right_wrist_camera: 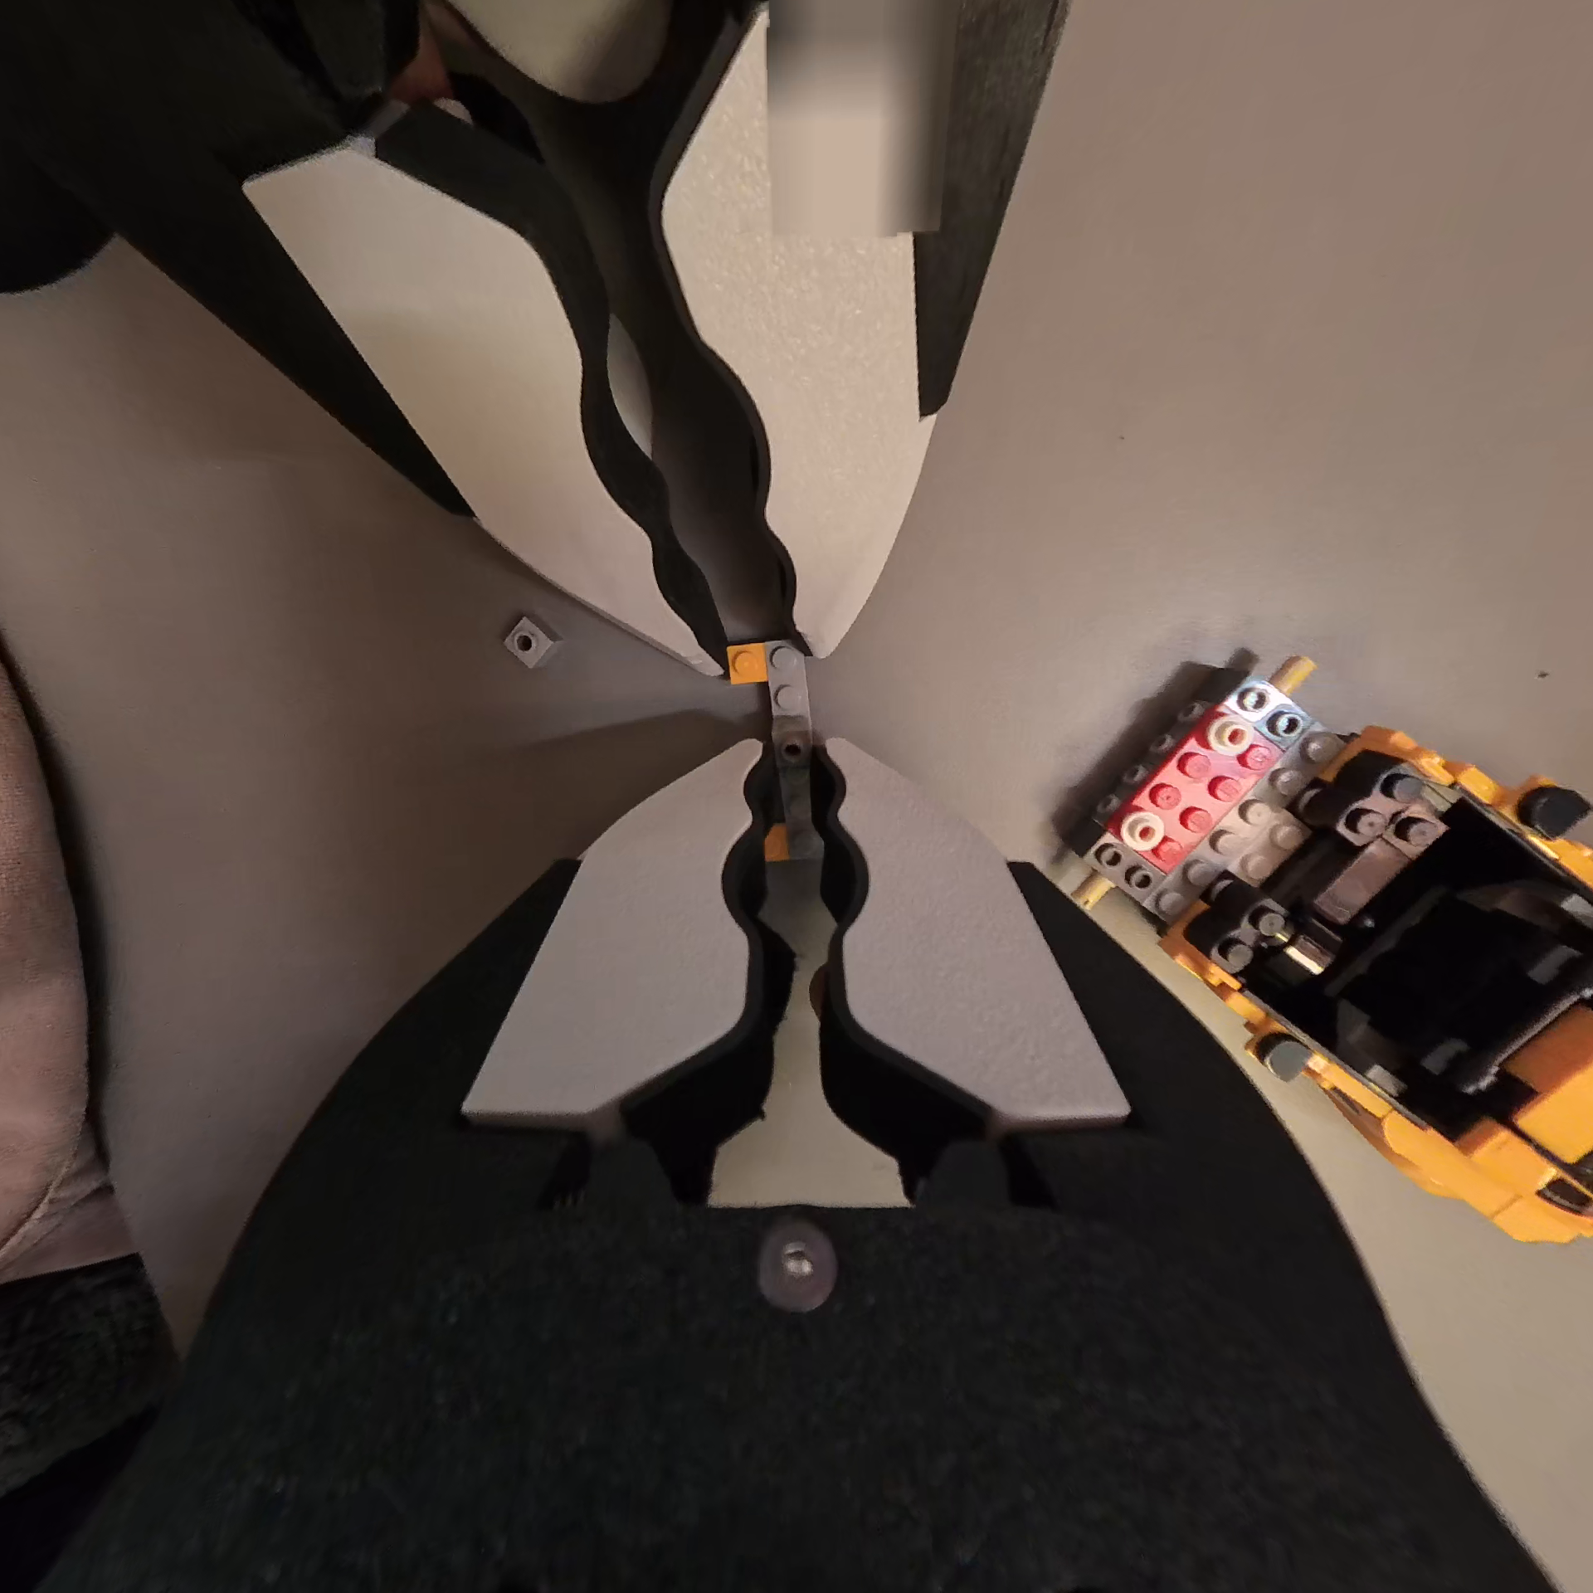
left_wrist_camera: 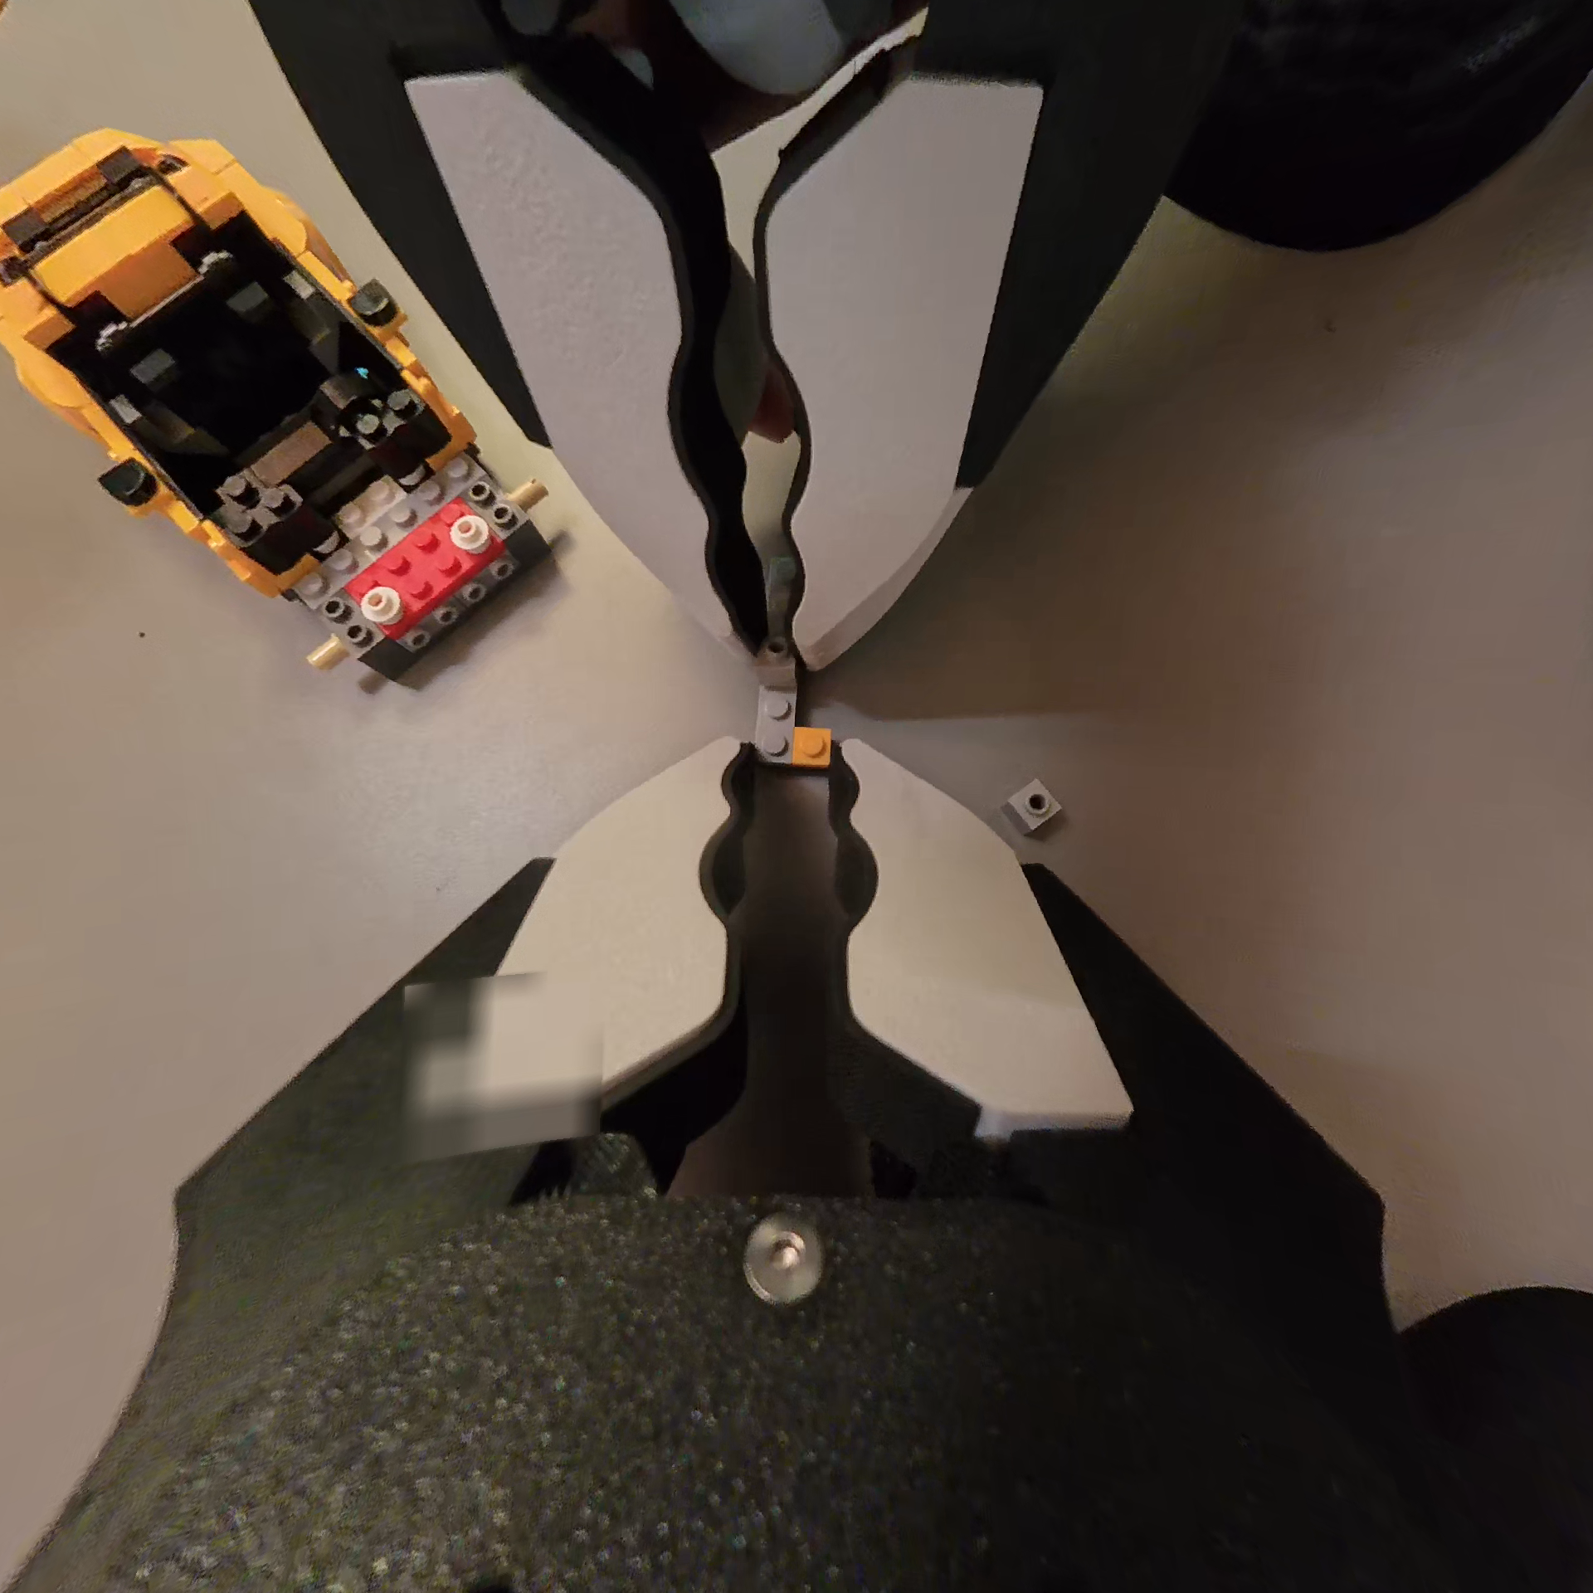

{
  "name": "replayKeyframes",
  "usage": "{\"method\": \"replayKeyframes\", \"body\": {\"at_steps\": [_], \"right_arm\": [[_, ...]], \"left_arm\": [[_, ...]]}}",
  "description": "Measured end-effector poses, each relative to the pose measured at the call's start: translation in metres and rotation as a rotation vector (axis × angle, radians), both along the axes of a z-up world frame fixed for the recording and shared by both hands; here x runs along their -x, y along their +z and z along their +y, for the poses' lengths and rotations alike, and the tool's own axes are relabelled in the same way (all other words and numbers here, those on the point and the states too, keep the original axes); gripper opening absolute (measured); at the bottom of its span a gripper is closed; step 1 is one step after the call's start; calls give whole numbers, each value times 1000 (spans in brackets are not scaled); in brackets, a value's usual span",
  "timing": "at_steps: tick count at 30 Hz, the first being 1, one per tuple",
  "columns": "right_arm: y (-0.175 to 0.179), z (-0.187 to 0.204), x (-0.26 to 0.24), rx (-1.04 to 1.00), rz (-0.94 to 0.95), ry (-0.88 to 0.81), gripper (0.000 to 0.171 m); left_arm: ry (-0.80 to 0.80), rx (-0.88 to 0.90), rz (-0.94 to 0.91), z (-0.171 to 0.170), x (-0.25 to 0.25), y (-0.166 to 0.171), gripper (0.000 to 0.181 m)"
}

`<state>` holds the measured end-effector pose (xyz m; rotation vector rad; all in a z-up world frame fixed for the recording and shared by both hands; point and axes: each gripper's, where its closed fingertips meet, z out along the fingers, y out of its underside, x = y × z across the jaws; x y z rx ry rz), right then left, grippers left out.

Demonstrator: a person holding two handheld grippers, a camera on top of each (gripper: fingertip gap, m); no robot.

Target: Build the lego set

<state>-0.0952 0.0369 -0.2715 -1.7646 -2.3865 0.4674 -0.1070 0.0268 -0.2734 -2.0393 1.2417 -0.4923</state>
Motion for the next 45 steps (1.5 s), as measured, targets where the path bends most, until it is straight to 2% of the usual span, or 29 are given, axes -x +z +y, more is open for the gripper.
{"method": "replayKeyframes", "body": {"at_steps": [6, 11, 21, 36, 41, 45], "right_arm": [[0, -1, 2, 2, -27, 5, 8], [-1, -1, 1, 5, -59, 21, 8], [-1, -2, 1, 54, -151, 60, 8], [5, 1, 5, -2, -81, 83, 17], [6, -1, 9, 1, -60, 85, 7], [5, -1, 9, 4, -55, 83, 7]], "left_arm": [[8, -34, -7, 1, 6, 1, 23], [-21, -67, 12, -1, 5, 1, 16], [-17, -81, 25, -1, 5, 1, 16], [-8, -77, 24, 0, 6, 1, 16], [-6, -77, 25, 0, 6, 0, 16], [-3, -77, 24, 0, 7, 0, 16]]}}
